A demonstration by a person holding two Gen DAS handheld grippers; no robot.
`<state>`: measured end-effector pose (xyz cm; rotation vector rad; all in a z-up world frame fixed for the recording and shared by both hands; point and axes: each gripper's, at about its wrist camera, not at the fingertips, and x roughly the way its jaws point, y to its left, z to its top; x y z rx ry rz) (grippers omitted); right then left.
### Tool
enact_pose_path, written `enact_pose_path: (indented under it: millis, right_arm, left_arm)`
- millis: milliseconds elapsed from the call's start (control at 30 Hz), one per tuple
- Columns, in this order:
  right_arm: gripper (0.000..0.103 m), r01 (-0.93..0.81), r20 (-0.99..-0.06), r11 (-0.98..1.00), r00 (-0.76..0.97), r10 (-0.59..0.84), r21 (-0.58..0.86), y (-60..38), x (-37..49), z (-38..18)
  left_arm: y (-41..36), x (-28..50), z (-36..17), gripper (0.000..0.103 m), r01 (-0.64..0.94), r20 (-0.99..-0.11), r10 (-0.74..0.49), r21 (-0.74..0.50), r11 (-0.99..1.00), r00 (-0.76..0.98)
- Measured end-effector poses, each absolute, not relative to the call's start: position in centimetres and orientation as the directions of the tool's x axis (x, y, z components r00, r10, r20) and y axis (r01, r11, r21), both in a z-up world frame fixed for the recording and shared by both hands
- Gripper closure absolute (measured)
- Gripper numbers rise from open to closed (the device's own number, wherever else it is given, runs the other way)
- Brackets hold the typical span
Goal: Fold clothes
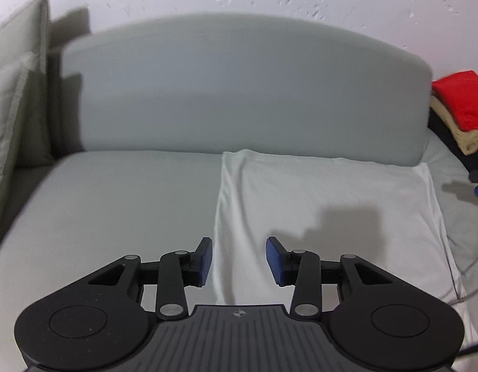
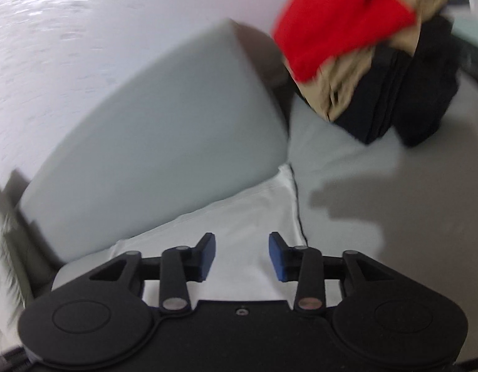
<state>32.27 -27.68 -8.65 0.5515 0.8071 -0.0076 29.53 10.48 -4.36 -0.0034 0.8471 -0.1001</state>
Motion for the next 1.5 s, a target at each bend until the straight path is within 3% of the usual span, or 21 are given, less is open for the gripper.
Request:
enact_pose_path:
  millis: [233,433,467,500,667,867,1033,1167,1267,1367,1500]
  right_arm:
    - [0.066,0.263,-0.749,0.907,0.658,0.079,0.327,-29.4,40.4,-13.6]
    - [0.067,0.205,-0.769,0.941,0.634,0.081,0.268,-28.5,44.1,-16.2]
    - [0.076,0.206,-0.769,0.945,0.636,0.068,0.253,-28.3,44.3,-16.5]
    - [0.096,0.219,-0.77,0.948,0.636,0.039,0.229,-28.0,44.3,-16.8]
    - [0.099,0.317,-0.66,0.903,0.75,-0.052,0.289,-28.9,40.4,-16.1]
    - [0.099,0.326,-0.675,0.892,0.737,-0.032,0.313,-29.8,38.8,-16.7]
    - [0.098,0.328,-0.686,0.883,0.728,-0.008,0.337,-29.8,37.8,-16.9]
    - [0.099,0.332,-0.688,0.871,0.726,0.01,0.363,-29.9,36.9,-17.3]
    - [0.099,0.335,-0.689,0.861,0.724,0.023,0.382,-30.0,36.2,-17.6]
    - [0.099,0.336,-0.69,0.861,0.723,0.025,0.383,-29.8,35.5,-17.7]
    - [0.099,0.336,-0.692,0.85,0.72,0.047,0.406,-29.7,34.4,-17.7]
  left_arm:
    - [10.0,34.7,-7.9,0.068,0.105,-0.758,-0.14,-0.095,0.99,0.637]
    - [11.6,37.0,-10.0,0.065,0.047,-0.758,-0.128,-0.127,0.991,0.64]
    - [12.1,37.3,-10.3,0.064,0.025,-0.759,-0.115,-0.129,0.991,0.64]
    - [12.6,37.7,-10.5,0.064,0.004,-0.761,-0.102,-0.13,0.991,0.641]
    - [14.4,39.6,-11.1,0.057,-0.044,-0.748,-0.08,-0.144,0.989,0.658]
    - [14.6,44.5,-11.6,0.045,-0.013,-0.743,-0.136,-0.192,0.981,0.656]
    - [15.8,49.4,-12.6,0.054,-0.053,-0.756,-0.246,-0.348,0.936,0.607]
    - [15.7,52.0,-13.4,0.079,-0.05,-0.772,-0.333,-0.425,0.904,0.542]
    - [14.8,52.8,-13.4,0.079,-0.011,-0.788,-0.331,-0.393,0.92,0.519]
    - [15.0,53.2,-13.3,0.098,-0.046,-0.809,-0.294,-0.367,0.929,0.508]
    - [14.5,52.1,-12.0,0.099,-0.051,-0.803,-0.225,-0.302,0.952,0.552]
